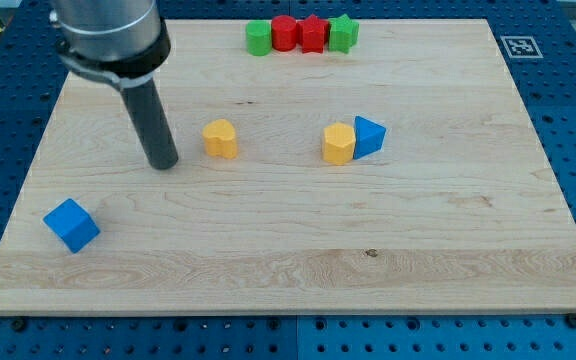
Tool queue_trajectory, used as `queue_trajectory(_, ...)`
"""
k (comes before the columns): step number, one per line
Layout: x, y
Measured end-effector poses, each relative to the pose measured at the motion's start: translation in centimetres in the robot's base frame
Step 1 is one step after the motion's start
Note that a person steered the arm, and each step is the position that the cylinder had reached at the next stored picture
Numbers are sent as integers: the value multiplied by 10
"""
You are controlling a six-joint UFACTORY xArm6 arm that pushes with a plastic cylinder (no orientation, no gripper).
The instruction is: Slide the yellow heart closer to the yellow hexagon
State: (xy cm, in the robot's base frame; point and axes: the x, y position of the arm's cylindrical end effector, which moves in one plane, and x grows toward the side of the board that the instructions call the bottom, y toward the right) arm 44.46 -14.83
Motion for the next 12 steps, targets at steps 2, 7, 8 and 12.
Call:
queue_trajectory(2,-27,2)
queue_trajectory(7,-18,52)
queue_trajectory(8,-12,52)
queue_trajectory(12,-1,62)
